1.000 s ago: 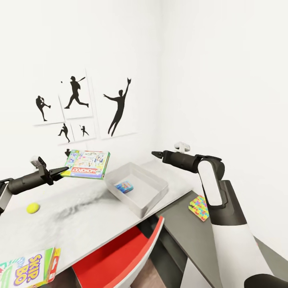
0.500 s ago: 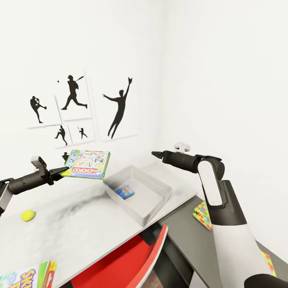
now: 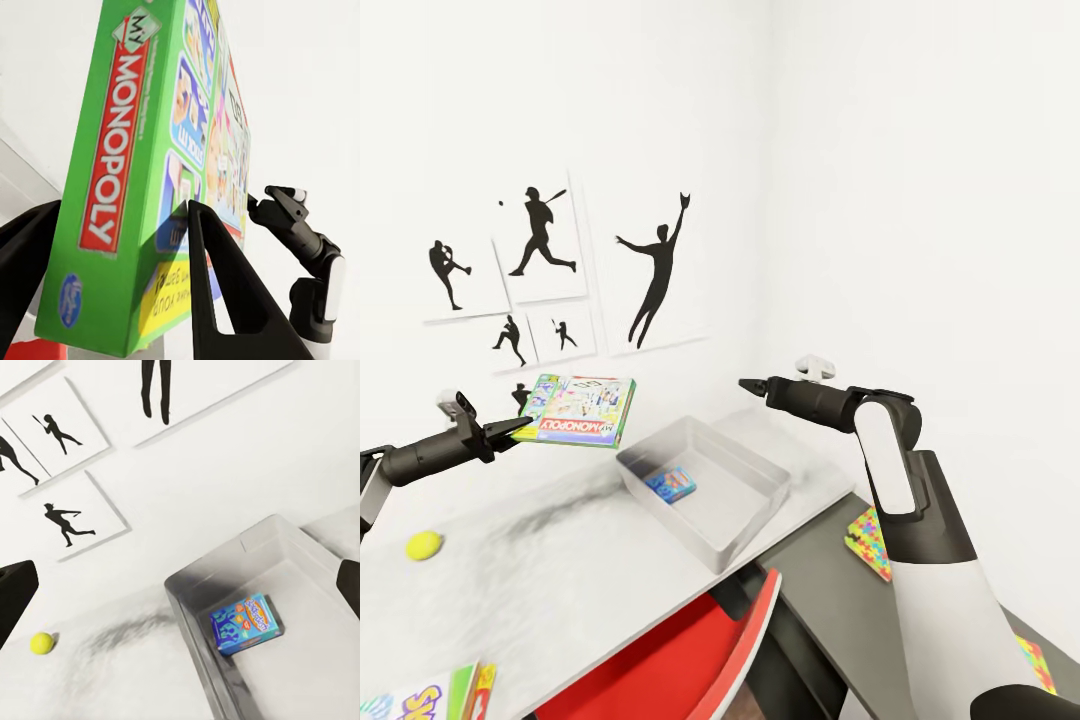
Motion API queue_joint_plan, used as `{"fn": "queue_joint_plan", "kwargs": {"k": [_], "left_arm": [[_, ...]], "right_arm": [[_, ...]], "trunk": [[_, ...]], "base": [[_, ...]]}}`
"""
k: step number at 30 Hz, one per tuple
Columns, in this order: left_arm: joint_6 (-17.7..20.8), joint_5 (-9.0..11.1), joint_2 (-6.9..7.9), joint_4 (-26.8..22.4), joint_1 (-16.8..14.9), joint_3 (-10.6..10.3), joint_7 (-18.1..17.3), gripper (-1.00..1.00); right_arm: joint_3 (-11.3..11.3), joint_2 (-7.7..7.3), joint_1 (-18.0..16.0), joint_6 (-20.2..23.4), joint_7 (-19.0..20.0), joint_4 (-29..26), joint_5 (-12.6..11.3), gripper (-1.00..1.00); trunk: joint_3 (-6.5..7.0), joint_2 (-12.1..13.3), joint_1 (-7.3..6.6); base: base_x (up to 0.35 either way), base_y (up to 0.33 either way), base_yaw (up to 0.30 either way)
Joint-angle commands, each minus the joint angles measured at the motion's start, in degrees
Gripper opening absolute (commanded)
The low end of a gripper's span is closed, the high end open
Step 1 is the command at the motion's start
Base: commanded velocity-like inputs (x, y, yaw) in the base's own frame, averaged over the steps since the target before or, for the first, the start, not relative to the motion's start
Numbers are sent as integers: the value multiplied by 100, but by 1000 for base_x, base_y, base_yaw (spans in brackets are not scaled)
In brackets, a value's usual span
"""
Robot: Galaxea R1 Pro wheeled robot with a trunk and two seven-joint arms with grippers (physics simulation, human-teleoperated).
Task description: Put all the toys in the child's room - the three board games (two on the bed and one on the table), the two jigsaw puzzles on the table, and the tennis ball on the table - inside the toy box on the table in the child's room.
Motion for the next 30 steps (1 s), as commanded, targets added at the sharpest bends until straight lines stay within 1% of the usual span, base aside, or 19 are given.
{"fn": "queue_joint_plan", "kwargs": {"k": [1, 30], "left_arm": [[60, 3, 1, 1, -2, 1, -19, -100], [61, 3, -4, 1, -2, -1, -21, -100]], "right_arm": [[-3, 2, -3, 22, -5, -3, -3, 100], [-3, 2, 2, 3, -5, 3, 5, 100]], "trunk": [[-5, -7, 3], [-5, -7, 3]], "base": [[28, 0, 0], [85, 18, 0]]}}
